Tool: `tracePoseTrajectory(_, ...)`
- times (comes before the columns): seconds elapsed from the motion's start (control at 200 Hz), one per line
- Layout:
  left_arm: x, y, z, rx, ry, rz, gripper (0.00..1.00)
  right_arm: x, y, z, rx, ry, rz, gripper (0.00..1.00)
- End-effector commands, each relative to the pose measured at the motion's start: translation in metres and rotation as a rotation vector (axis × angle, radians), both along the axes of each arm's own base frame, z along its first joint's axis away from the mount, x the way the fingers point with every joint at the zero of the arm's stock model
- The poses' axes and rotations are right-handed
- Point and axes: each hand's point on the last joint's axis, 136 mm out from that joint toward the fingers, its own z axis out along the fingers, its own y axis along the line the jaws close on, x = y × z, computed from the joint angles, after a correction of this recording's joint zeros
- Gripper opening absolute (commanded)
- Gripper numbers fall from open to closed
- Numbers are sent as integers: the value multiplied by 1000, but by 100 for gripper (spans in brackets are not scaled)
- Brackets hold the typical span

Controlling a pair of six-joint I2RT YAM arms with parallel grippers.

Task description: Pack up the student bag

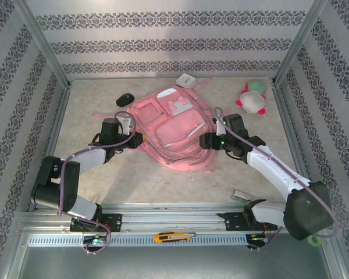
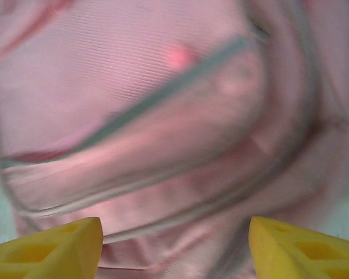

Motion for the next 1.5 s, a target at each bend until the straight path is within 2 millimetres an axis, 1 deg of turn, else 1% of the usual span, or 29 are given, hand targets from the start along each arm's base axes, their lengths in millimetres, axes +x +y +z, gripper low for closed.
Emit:
tracePoseTrajectory(0.0, -19, 1, -15, 71, 40, -43, 0, -7, 6, -28, 111, 175, -99, 62)
tracePoseTrajectory(0.125, -25, -9, -12, 72, 31, -83, 0, 4, 31, -32, 184, 159, -57, 53)
tracePoseTrajectory(0.225, -34, -21, -13, 67, 42, -149, 1, 8, 45, -35, 220, 159, -47, 47)
tracePoseTrajectory(0.305, -42, -30, -15, 72, 60, -196, 3, 13, 49, -37, 244, 152, -65, 45)
tracePoseTrajectory(0.41, -53, -46, -12, 63, 60, -255, 5, 21, 49, -35, 270, 131, -106, 43)
tracePoseTrajectory(0.495, -60, -56, -13, 64, 63, -291, 10, 26, 50, -31, 284, 117, -122, 42)
tracePoseTrajectory(0.54, -61, -55, -15, 71, 70, -289, 14, 28, 50, -29, 288, 109, -126, 41)
tracePoseTrajectory(0.595, -60, -49, -21, 102, 82, -254, 19, 29, 50, -26, 292, 101, -127, 41)
tracePoseTrajectory(0.695, -60, -38, -29, 160, 93, -209, 20, 29, 49, -22, 290, 88, -127, 41)
tracePoseTrajectory(0.984, -76, -29, -32, 164, 122, -182, 19, 25, 46, -21, 291, 86, -141, 41)
tracePoseTrajectory(1.109, -82, -23, -34, 177, 123, -160, 27, 24, 46, -20, 294, 86, -143, 41)
tracePoseTrajectory(1.264, -81, -17, -39, 207, 119, -139, 26, 24, 46, -19, 297, 84, -142, 41)
tracePoseTrajectory(1.414, -75, -25, -43, 187, 125, -156, 26, 23, 47, -17, 302, 80, -138, 40)
tracePoseTrajectory(1.459, -74, -27, -43, 175, 124, -162, 23, 22, 46, -16, 303, 80, -140, 40)
tracePoseTrajectory(1.494, -74, -29, -43, 169, 123, -168, 19, 22, 46, -16, 303, 78, -141, 40)
